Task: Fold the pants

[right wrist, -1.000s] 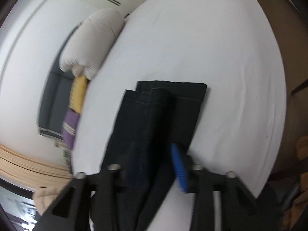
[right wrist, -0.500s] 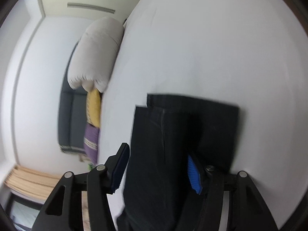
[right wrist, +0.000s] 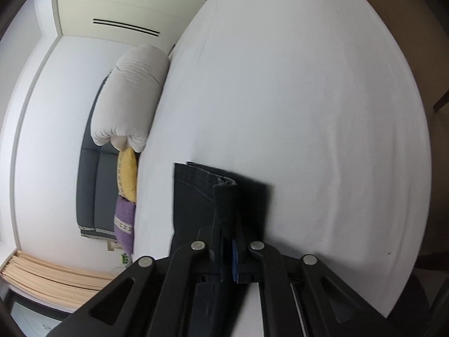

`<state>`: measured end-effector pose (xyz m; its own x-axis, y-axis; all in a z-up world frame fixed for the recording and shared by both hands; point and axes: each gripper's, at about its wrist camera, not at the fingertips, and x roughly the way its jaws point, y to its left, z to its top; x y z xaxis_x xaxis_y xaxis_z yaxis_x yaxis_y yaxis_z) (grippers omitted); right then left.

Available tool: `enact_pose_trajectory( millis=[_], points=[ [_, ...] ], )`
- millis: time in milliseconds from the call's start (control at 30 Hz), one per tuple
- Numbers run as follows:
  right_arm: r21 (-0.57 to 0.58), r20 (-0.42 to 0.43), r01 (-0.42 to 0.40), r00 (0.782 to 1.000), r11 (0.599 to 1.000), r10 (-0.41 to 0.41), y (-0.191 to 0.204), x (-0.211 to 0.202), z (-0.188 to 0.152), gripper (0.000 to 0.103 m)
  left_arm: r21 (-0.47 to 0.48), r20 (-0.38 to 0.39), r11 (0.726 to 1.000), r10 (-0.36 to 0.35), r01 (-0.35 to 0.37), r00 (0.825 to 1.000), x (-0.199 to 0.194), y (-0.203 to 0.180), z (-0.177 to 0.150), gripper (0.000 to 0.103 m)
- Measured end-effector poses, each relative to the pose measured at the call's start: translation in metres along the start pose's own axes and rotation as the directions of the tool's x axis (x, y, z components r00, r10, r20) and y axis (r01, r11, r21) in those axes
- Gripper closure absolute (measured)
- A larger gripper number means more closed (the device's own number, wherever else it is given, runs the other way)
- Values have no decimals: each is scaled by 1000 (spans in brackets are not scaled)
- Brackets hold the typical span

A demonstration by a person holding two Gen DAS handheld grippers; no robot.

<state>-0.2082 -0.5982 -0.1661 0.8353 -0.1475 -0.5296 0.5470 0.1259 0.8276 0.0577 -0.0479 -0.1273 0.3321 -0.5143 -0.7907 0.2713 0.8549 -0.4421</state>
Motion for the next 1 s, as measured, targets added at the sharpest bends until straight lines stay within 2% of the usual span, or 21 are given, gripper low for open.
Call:
enact_pose_trajectory(
  millis=[300, 467, 600, 667, 700, 733, 767, 800, 833, 867, 933, 967, 1000],
  points=[
    [-41, -15, 43, 999, 998, -43, 2, 5, 3, 101, -14, 10, 1000, -22, 22, 1000, -10, 11, 0, 98],
    [-50, -11, 50, 999, 998, -50, 0, 5, 4, 103, -25, 43, 1000, -13, 14, 999, -19, 18, -5, 98],
    [-25, -19, -2, 1000, 1000, 2, -8, 0, 4, 101, -44, 62, 999, -26, 29, 998, -25, 26, -8, 98],
    [4, -26, -30, 999, 1000, 30, -13, -10, 7, 92, -50, 69, 998, -33, 37, 997, -26, 25, -10, 98],
    [7, -4, -20, 1000, 1000, 20, -13, -18, 9, 92, -55, 73, 998, -39, 43, 997, -25, 26, -11, 98],
    [-3, 37, 5, 999, 1000, -5, -10, -31, 11, 82, -61, 78, 997, -46, 50, 996, -25, 28, -12, 98],
    [-20, 88, 77, 993, 997, -75, -4, -45, 12, 63, -64, 82, 997, -48, 54, 995, -26, 30, -13, 98],
    [-40, 127, 129, 984, 991, -123, 3, -56, 12, 61, -66, 86, 996, -50, 56, 995, -26, 31, -13, 98],
    [-87, 149, 151, 979, 985, -137, 15, -64, 12, 62, -68, 93, 996, -52, 59, 994, -25, 31, -14, 98],
    [-163, 141, 147, 982, 976, -125, 32, -67, 11, 62, -70, 97, 996, -53, 60, 994, -24, 32, -14, 98],
    [-372, 69, 137, 990, 918, -120, 80, -57, 2, 62, -74, 105, 995, -55, 63, 993, -24, 33, -15, 98],
    [-485, 22, 134, 990, 864, -141, 105, -46, -9, 62, -74, 106, 995, -55, 63, 993, -24, 33, -15, 98],
    [-630, -28, 121, 984, 767, -178, 138, -30, -30, 62, -74, 107, 995, -54, 62, 993, -24, 33, -15, 98]
  ],
)
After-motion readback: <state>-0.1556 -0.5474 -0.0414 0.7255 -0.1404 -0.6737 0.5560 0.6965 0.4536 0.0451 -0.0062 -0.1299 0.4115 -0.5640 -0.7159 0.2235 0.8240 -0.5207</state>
